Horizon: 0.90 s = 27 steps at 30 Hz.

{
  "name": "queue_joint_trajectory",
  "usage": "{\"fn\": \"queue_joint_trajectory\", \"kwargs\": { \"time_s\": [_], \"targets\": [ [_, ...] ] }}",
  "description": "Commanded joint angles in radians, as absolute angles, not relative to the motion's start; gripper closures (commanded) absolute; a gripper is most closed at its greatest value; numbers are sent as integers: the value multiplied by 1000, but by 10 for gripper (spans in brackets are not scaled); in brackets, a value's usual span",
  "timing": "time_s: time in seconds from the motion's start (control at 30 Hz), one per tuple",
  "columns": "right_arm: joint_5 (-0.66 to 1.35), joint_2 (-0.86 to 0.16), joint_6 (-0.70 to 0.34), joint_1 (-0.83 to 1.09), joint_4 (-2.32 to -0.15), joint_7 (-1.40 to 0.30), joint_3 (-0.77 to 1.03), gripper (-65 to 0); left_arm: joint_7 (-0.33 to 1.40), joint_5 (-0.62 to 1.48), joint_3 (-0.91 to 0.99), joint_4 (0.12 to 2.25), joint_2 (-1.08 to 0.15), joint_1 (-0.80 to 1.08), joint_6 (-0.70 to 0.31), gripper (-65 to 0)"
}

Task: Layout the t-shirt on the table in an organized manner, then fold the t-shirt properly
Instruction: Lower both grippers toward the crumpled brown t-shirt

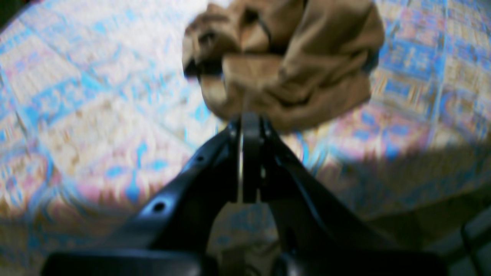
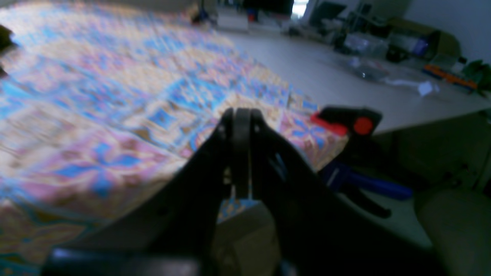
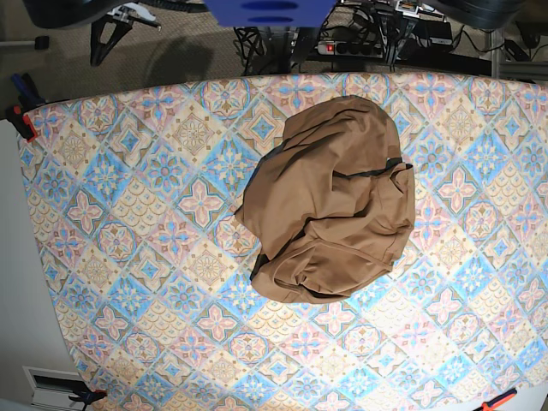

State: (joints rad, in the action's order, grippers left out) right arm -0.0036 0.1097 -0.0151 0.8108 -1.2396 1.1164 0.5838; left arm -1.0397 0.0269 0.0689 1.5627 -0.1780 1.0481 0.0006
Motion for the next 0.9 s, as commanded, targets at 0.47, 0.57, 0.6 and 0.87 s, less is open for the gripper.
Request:
{"fn": "queue_joint_trajectory", "kwargs": {
  "time_s": [0.47, 0.57, 0.6, 0.87],
  "targets": [
    [2, 110, -67, 909, -1770, 691, 535, -119, -868, 30, 104, 1995, -183, 1058, 2, -3],
    [2, 110, -148, 906, -1845, 587, 512, -169, -688, 30, 137, 2077, -183, 1023, 2, -3],
    [2, 110, -166, 906, -1859, 562, 503, -178, -644, 31, 143, 2091, -183, 1007, 2, -3],
    [1, 110, -223, 908, -1890, 372, 410, -241, -292, 145, 236, 2106, -183, 888, 2, -4]
  ]
}}
